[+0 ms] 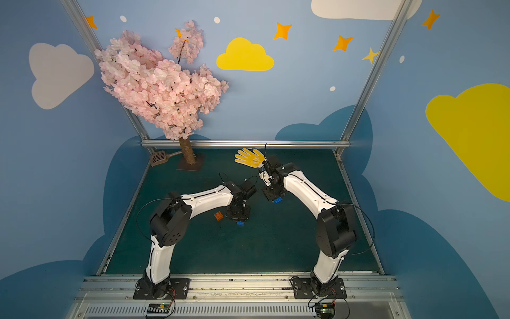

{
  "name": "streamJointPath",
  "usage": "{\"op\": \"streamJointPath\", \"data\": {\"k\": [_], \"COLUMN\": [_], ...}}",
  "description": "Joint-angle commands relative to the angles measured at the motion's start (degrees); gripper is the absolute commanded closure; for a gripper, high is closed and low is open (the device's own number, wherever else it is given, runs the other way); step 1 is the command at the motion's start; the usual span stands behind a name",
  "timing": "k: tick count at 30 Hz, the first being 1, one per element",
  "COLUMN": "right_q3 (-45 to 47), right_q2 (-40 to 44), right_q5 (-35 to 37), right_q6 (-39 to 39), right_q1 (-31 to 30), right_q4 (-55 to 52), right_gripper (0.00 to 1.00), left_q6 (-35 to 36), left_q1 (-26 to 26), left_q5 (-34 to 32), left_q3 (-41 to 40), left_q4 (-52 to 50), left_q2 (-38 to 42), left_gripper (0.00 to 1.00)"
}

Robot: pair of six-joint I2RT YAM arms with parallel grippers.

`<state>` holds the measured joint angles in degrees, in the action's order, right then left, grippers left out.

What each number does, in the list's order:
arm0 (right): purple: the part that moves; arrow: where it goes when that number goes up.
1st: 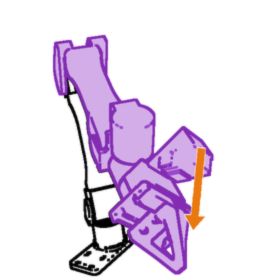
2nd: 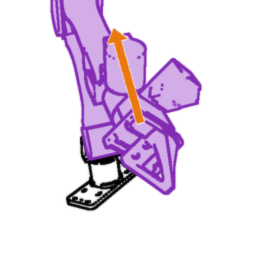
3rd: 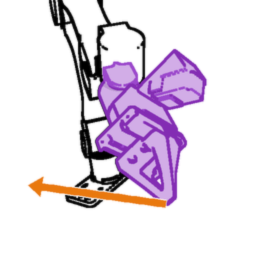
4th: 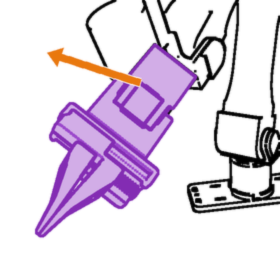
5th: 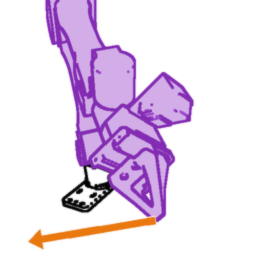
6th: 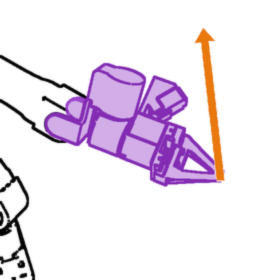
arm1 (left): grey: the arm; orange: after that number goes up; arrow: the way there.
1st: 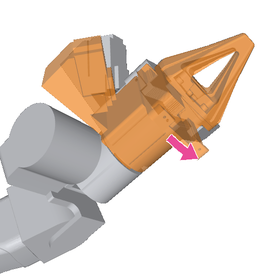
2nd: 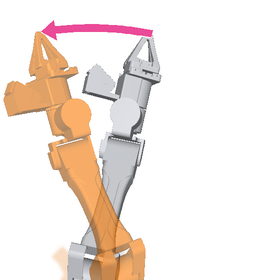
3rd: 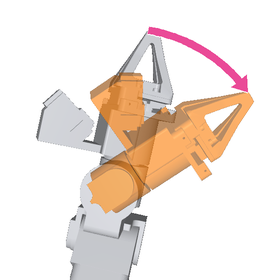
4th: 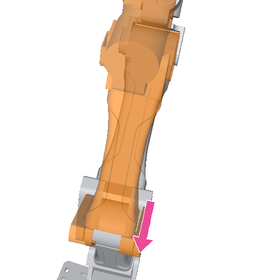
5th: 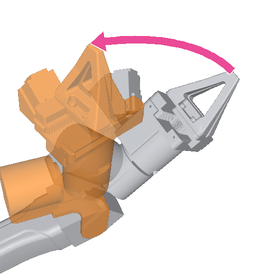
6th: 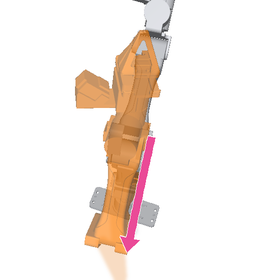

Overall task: Assemble the letter y with lego
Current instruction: Move the lego brick at the center of the board, then assemble the lego brick with the lego brick.

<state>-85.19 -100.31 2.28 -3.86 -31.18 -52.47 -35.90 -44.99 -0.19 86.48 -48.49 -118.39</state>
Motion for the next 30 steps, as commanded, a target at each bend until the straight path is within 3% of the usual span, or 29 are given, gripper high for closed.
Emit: {"op": "streamJointPath", "data": {"k": [1,6,7,10,12,15,22,30], "right_q3": [-0.53,-0.95,-0.92,-0.54,-0.06,1.34,4.36,4.66], "right_q2": [2.50,2.31,2.40,2.90,3.32,3.92,2.87,0.11], "right_q5": [-0.61,-0.79,-0.79,-0.99,-2.88,-5.53,-5.63,-4.22], "right_q6": [-0.01,0.06,-0.03,-0.40,-1.82,-5.27,-13.28,-24.66], "right_q1": [-0.20,-0.55,-0.62,-0.81,-1.05,-2.60,-8.81,-16.35], "right_q4": [-1.45,-1.58,-1.67,-1.68,-1.61,-1.50,-0.03,0.98], "right_gripper": [1.00,1.00,1.00,1.00,1.00,1.00,1.00,1.00], "left_q6": [-1.70,-2.46,-2.72,-3.66,-4.33,-4.72,1.74,9.83], "left_q1": [-0.78,-1.06,-1.06,-0.98,-0.42,2.53,17.61,32.89], "left_q5": [-0.06,-0.66,-0.91,-1.81,-2.10,-1.61,-0.42,3.08], "left_q3": [-1.50,-1.14,-0.81,-0.13,0.33,-0.89,-5.27,-6.62], "left_q4": [-0.55,-0.96,-1.35,-2.65,-3.76,-4.11,-6.08,-5.98], "left_q2": [1.40,1.32,1.23,1.74,3.22,8.39,20.60,22.50], "left_gripper": [0.64,0.58,0.53,0.26,0.17,0.15,0.15,0.15]}}
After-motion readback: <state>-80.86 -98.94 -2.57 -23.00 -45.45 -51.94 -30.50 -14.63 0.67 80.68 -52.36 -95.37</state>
